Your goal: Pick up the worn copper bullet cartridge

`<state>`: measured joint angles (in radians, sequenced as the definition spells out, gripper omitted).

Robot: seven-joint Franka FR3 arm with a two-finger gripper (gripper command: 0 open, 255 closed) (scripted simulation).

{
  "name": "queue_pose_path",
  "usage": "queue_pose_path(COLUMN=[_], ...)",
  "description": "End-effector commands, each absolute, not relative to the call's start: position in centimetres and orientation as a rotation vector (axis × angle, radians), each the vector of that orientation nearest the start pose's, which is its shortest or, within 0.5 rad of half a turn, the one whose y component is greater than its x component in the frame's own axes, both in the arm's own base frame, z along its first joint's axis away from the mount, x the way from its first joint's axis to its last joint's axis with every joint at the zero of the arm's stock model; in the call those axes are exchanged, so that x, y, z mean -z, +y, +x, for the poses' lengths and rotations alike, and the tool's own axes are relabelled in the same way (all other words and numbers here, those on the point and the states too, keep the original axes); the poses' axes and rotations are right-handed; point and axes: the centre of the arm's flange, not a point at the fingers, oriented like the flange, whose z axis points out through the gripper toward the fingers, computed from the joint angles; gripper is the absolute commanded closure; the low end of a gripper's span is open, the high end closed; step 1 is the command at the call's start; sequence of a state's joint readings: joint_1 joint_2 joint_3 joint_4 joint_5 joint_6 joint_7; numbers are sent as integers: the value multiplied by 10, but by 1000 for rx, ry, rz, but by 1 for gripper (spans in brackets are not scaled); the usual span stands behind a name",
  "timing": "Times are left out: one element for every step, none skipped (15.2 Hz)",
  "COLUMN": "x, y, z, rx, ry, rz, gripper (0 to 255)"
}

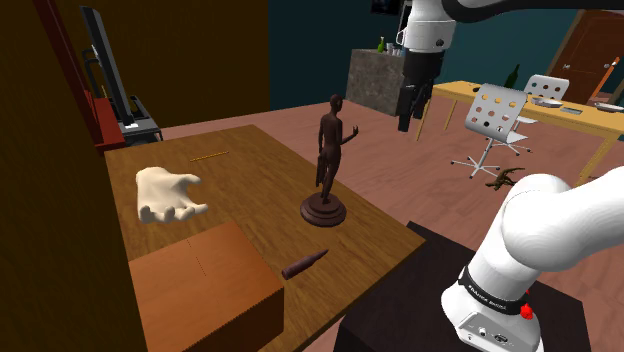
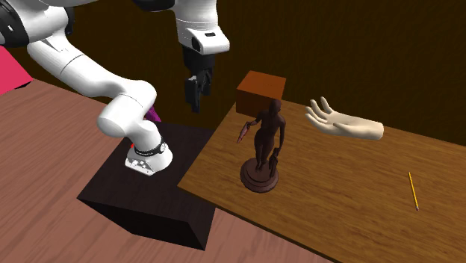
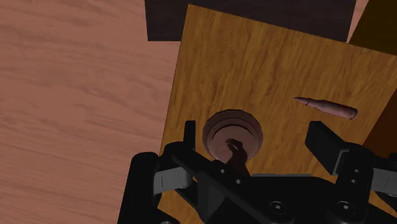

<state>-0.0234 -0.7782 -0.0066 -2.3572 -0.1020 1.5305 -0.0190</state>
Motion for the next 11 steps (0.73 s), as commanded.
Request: queue_pose_path(x=[-585,-574,-564,-554,-543,-533,-523,-512,-502,-492,-481], y=[-21,-18,-15,-12,-8,-4,0,5,10,15,21], z=[304,311,317,324,330,337,343,349,354,360,365], rx=[-82,-80,-78,-76,-74,-72,-70,-68,-65,-63,-61], ry=[17,-50,-116,-182,-248,-314,-379,-444,-509,-573,-637], rz=[-3237,-3232,-3225,-3217,-3208,-3197,-3185,-3172,-3157,-3141,-3123], gripper=[0,0,0,0,0,0,0,0,0,0,0])
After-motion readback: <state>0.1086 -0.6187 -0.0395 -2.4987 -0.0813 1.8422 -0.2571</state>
